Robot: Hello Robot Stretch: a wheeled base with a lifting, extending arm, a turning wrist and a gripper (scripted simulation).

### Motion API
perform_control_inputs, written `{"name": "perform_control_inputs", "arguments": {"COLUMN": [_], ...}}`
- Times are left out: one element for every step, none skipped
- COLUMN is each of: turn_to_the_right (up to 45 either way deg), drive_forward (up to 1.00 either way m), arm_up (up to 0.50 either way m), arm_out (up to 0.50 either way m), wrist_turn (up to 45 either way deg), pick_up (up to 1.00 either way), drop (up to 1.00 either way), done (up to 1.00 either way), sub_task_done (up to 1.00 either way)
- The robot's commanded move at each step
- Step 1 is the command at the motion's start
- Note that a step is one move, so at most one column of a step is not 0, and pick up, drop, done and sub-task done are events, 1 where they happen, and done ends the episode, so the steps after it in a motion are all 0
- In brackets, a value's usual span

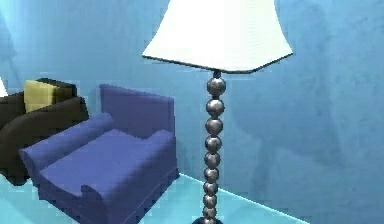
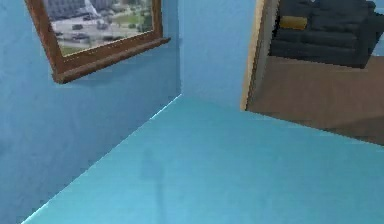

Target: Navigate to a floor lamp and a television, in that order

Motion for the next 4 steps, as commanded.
{"name": "perform_control_inputs", "arguments": {"turn_to_the_right": [0.0,45.0,45.0,39.0], "drive_forward": [0.00,0.00,0.00,0.00], "arm_up": [0.00,0.00,0.00,0.00], "arm_out": [0.00,0.00,0.00,0.00], "wrist_turn": [0.0,0.0,0.0,0.0], "pick_up": [0.00,0.00,0.00,0.00], "drop": [0.00,0.00,0.00,0.00], "done": [0.00,0.00,0.00,0.00], "sub_task_done": [1.00,0.00,0.00,0.00]}}
